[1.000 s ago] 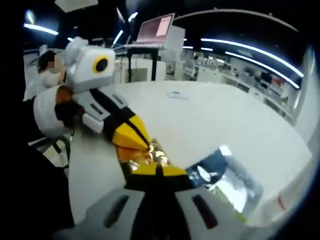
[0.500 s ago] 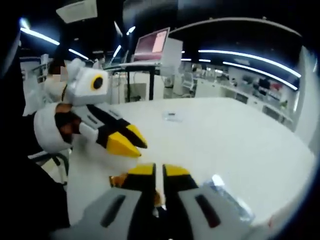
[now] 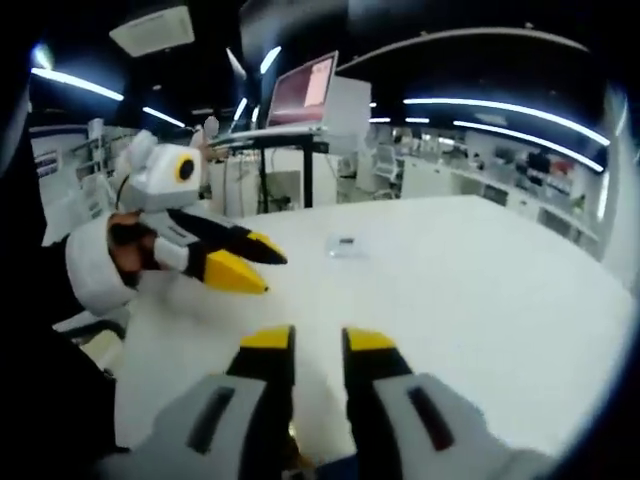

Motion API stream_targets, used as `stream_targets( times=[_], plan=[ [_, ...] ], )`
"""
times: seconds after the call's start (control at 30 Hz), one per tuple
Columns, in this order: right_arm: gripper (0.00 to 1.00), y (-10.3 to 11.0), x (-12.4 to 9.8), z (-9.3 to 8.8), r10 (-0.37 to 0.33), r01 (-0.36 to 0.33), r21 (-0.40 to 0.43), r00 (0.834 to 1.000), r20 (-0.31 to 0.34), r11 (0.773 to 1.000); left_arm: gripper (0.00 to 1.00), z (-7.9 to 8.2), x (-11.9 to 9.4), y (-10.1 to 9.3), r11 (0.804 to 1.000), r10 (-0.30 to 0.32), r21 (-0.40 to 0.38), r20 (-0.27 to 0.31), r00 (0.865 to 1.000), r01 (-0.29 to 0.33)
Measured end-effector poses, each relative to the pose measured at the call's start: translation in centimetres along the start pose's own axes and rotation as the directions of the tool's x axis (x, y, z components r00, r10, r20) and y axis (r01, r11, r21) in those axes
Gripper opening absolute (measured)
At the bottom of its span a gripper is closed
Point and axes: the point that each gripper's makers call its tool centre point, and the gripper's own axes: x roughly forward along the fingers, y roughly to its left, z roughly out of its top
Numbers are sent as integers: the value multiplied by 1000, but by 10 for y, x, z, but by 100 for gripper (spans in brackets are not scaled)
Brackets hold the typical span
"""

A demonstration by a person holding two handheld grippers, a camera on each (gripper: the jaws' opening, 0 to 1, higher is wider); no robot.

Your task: Arrange the skincare products in the storage area until every visible bottle or jar stands upright without overlapping.

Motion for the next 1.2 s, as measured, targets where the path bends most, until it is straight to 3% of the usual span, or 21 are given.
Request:
stream_targets(
  times=[0.3,0.6,0.93,1.2],
  plan=[
    [32,-5,23,5,58,-58,5,998,-4,998,42,13,5,40,998,69,11,5,998,-69],
    [32,-24,37,13,54,-55,52,998,27,997,42,16,23,64,995,91,40,-29,995,-90],
    [32,-16,49,11,84,-85,64,996,11,994,46,19,36,91,982,161,112,-103,982,-149],
    [31,-23,46,21,30,-32,64,999,35,997,50,28,47,104,975,185,150,-137,973,-164]
  ],
)
